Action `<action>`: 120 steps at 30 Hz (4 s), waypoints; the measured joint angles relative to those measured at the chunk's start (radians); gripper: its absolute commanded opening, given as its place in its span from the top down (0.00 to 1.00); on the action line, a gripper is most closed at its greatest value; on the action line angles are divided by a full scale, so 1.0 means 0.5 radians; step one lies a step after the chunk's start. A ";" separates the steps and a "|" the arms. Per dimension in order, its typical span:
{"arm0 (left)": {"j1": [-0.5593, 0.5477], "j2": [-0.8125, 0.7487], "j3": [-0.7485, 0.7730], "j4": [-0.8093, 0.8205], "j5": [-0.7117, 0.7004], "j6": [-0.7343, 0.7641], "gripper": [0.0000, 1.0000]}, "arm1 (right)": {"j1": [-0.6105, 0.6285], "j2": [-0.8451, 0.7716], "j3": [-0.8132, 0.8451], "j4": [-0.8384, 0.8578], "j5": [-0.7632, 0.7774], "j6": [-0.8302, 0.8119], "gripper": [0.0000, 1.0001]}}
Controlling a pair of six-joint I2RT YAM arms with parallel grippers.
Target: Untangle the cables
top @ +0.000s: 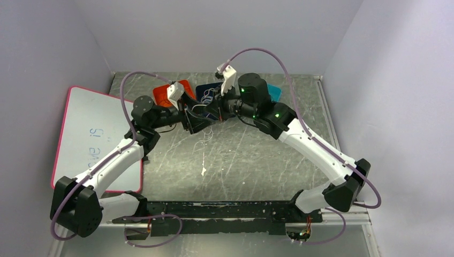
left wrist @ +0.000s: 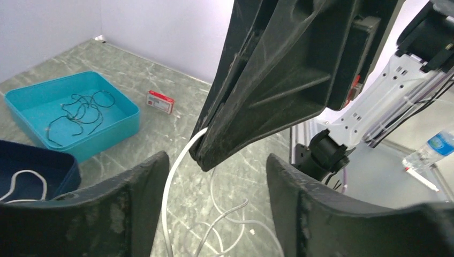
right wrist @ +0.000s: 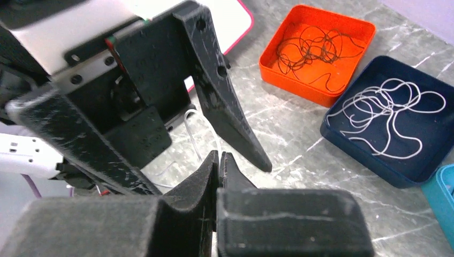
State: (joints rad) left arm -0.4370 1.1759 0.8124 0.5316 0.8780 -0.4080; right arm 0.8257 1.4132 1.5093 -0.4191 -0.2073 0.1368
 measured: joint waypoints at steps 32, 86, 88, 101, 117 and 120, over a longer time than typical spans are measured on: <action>-0.127 0.090 -0.248 0.247 -0.079 -0.124 0.89 | 0.000 -0.291 0.062 0.085 0.285 0.235 1.00; 0.178 -0.533 -0.477 -1.180 -1.485 -0.006 0.51 | -0.454 0.329 0.658 -0.106 0.847 0.000 1.00; 0.177 -0.535 -0.446 -1.277 -1.520 0.007 0.50 | -0.501 0.355 0.658 -0.080 0.811 0.005 1.00; 0.178 -0.548 -0.298 -1.521 -1.651 0.145 0.51 | -0.721 0.867 0.977 0.114 0.540 0.079 1.00; 0.178 -0.553 -0.272 -1.605 -1.700 0.234 0.50 | -0.755 1.370 1.252 0.151 0.337 0.153 1.00; 0.178 -0.553 -0.272 -1.611 -1.701 0.241 0.50 | -0.755 1.358 1.321 0.156 0.329 0.160 1.00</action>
State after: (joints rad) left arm -0.3481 0.8993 0.6762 -0.2737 0.0277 -0.2874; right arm 0.4480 2.0922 2.1700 -0.3408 -0.0429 0.2169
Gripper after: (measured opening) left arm 0.501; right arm 0.017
